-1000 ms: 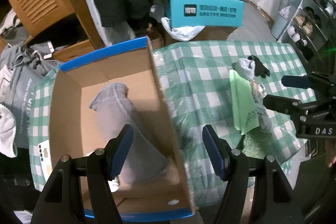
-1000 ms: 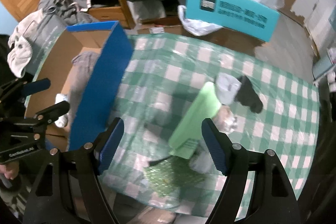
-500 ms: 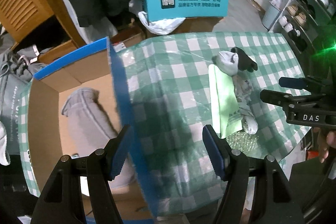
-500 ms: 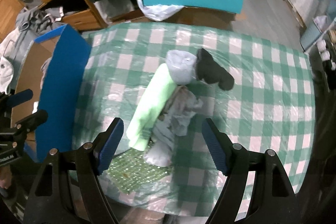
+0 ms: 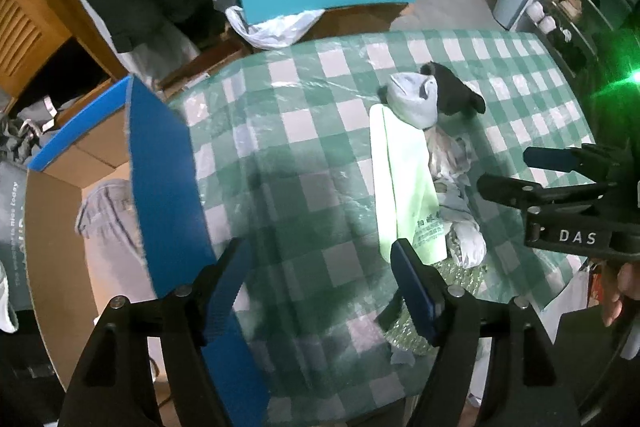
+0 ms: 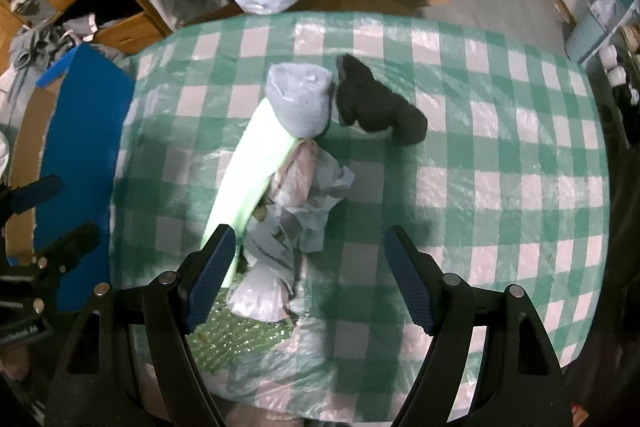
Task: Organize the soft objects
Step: 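Grasp the crumpled white cloth with the right gripper while the left approaches the green insole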
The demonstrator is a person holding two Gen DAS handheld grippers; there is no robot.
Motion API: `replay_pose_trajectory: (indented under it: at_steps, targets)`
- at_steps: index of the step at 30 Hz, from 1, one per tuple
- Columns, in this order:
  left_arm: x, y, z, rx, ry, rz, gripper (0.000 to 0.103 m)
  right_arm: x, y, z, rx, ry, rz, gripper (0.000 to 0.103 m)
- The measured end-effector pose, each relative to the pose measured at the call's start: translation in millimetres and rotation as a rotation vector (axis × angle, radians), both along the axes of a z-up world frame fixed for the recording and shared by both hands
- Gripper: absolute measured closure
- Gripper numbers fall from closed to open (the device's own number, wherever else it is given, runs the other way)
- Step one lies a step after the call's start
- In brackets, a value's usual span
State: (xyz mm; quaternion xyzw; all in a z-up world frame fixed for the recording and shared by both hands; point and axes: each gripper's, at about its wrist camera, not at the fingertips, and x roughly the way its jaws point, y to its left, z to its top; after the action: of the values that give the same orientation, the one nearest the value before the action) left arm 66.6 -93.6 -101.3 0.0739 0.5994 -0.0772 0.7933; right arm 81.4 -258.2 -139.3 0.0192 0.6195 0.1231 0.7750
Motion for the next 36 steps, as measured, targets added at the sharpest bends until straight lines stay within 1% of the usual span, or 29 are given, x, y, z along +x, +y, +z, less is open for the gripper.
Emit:
replay_pose_trajectory:
  at_steps: [4,9,15,17,20,26,36]
  targets:
    - [5.7,-8.7,-14.1,0.011,0.029,-0.003,0.029,4.8,0.3,-16.7,0.017,0.039,-0.016,0.026]
    - [11.8,-12.3,-32.0,0.016,0.067,0.02,0.029,10.7,5.0,-33.0,0.017,0.069,-0.011,0.026]
    - [13.4,-14.4,-43.8,0.025,0.095,0.015,0.029,17.7,11.6,-48.7,-0.008,0.099,0.006,0.026]
    - [15.0,-15.2,-46.1,0.028,0.102,0.012,0.029,18.9,12.4,-52.7,0.002,0.103,0.011,0.026]
    - [18.0,-15.9,-48.0,0.031,0.107,0.012,0.029,20.9,13.2,-54.3,-0.002,0.102,0.016,0.026]
    - [24.3,-18.4,-52.1,0.03,0.123,0.011,0.029,19.1,4.0,-49.6,-0.077,0.072,0.019,0.026]
    - [28.7,-33.1,-58.3,0.039,0.14,-0.016,0.028,19.3,-39.1,-50.0,-0.116,0.092,-0.072,0.026]
